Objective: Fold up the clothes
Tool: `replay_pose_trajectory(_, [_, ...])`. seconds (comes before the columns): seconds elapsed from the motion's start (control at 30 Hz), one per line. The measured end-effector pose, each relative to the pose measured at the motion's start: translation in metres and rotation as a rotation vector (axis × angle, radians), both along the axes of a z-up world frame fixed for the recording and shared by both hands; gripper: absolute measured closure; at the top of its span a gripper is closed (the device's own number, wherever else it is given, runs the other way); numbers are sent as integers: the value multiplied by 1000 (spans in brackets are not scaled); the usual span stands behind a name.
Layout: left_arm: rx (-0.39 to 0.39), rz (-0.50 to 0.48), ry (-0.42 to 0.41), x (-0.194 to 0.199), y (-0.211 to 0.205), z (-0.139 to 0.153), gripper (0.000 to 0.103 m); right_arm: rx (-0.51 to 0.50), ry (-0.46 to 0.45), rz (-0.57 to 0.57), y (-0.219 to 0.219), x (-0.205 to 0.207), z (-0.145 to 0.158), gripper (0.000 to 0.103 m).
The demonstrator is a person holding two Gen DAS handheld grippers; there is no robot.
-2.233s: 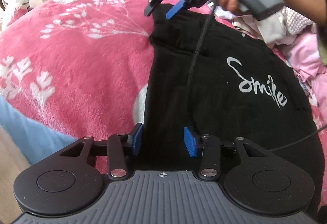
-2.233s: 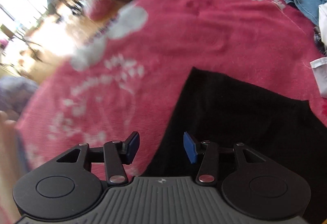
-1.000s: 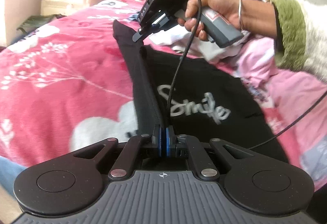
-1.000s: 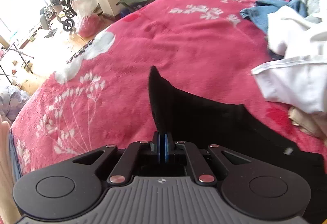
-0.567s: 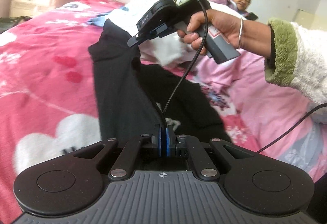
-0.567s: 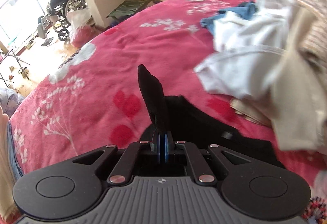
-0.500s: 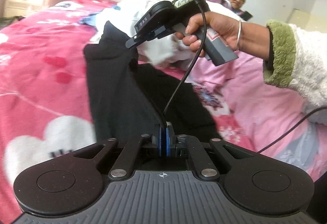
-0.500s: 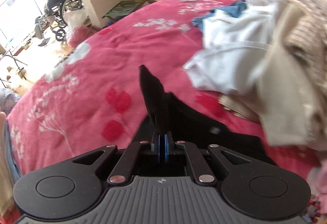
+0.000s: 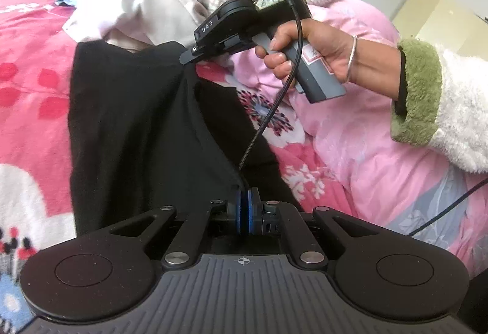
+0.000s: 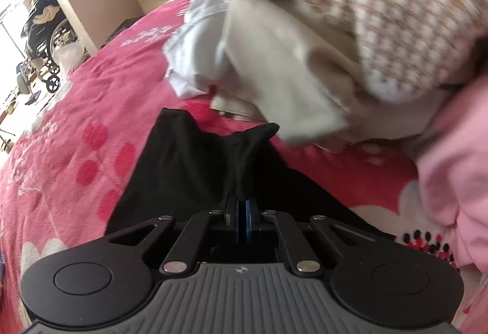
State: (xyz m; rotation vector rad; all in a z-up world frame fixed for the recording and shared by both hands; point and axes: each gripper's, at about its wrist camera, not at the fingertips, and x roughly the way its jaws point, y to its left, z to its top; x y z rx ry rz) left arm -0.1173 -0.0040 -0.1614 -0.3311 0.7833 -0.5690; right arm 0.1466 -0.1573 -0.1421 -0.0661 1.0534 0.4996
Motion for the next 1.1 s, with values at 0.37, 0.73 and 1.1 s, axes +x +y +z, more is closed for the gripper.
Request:
replay_pose_trajectory(0.37, [-3,-90,25,15,-35,-4,101,34,22,-35,-49,1,-11,99])
replay_pose_trajectory(0.73, [-9,-160,61,12,-53,-9,101,32,46,-75,-87,-14,-21,99])
replay_pose_trajectory(1.1, [6,-177,85,10,-59,-12,101,31,60,-130,-110,-25,-35,99])
